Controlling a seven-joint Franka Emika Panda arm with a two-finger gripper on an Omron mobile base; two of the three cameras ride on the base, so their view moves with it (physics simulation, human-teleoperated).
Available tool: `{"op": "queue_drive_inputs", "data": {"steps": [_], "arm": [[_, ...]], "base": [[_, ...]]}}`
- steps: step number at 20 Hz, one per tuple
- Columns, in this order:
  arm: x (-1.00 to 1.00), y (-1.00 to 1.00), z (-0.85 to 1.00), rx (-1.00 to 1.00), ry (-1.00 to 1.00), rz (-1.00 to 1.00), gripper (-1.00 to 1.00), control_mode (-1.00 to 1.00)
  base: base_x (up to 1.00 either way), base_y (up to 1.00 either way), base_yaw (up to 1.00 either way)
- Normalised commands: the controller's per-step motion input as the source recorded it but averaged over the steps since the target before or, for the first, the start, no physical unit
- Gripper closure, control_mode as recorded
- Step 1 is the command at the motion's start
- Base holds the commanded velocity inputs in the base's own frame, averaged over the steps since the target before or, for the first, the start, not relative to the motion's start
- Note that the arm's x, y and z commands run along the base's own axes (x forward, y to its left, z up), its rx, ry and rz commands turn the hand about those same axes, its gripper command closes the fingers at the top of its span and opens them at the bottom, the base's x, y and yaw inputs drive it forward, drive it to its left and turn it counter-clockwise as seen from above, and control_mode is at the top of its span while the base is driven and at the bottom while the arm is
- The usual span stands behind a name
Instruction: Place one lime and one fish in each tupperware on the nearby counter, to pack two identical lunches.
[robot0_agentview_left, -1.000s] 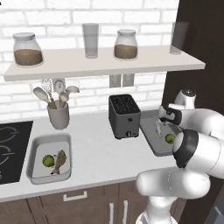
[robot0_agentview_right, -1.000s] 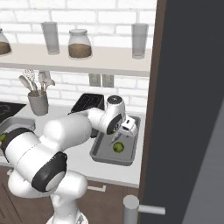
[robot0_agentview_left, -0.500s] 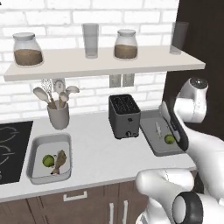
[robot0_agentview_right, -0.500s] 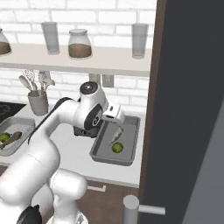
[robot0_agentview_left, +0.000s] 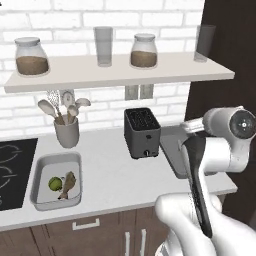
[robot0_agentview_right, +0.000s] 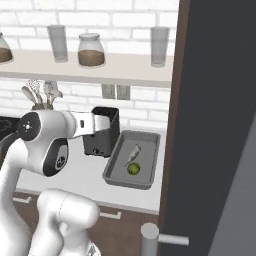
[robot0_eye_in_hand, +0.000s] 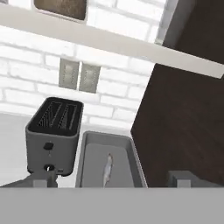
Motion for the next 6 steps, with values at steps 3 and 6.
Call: {"op": "queue_drive_inputs", "data": {"steps": [3, 6], "arm": [[-1.0, 0.62, 1.0, -0.23, -0.51, 0.13, -1.0, -1.0], [-0.99, 0.61, 1.0, -0.23, -0.51, 0.13, -1.0, -1.0]], "base": [[0.0, 0.0, 0.0], [0.0, 0.0, 0.0]]}}
